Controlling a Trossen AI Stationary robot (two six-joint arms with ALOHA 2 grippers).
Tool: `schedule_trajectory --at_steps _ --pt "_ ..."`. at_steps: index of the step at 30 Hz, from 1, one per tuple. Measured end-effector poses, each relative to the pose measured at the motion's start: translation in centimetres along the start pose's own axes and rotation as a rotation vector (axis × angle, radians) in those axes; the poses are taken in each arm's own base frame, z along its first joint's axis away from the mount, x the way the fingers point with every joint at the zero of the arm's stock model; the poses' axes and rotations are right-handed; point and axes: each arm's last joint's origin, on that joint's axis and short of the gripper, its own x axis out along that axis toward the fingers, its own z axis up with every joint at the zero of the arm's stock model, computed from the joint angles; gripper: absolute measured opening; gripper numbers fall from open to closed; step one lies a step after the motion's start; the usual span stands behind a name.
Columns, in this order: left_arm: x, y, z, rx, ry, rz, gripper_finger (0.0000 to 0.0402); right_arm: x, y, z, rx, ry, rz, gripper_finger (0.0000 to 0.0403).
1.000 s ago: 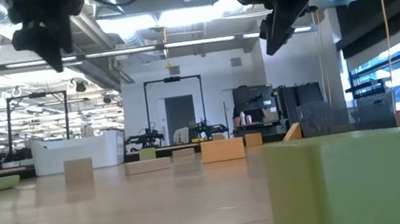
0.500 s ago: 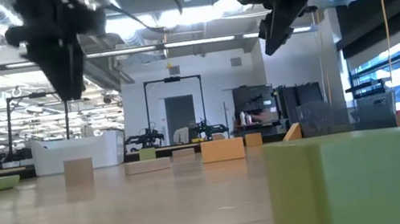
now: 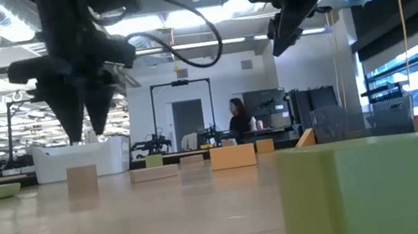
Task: Sort & place blocks by color
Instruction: Put the brown block into the white bin
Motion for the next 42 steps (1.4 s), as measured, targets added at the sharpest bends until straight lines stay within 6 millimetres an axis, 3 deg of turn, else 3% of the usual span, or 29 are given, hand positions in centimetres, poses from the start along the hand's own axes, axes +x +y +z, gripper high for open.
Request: schedule_trajectory --at_steps 11,24,29,34,42 --pt "3.1 0.2 -1.3 0.007 -0.029 -0.083 0.0298 0.0 0.0 0.1 -0.046 -0.007 -0.001 0.0195" --pt "5.5 0.2 -3.1 0.016 -0.02 -0.079 0.0294 0.0 0.0 0.1 -0.049 -0.01 -0.002 0.0195" --pt "5.1 0.3 -2.8 -0.002 -0.03 -0.079 0.0294 0.0 0.0 0.1 -0.049 -0.011 -0.002 0.0195" --pt "2.8 0.7 -2.0 -0.1 -0.076 -0.073 0.0294 0.0 0.0 0.1 -0.049 -0.011 -0.002 0.0195" --pt "0.4 1.7 -4.4 -0.254 -0.023 -0.127 0.0294 0.0 0.0 0.2 -0.052 -0.019 -0.004 0.0195"
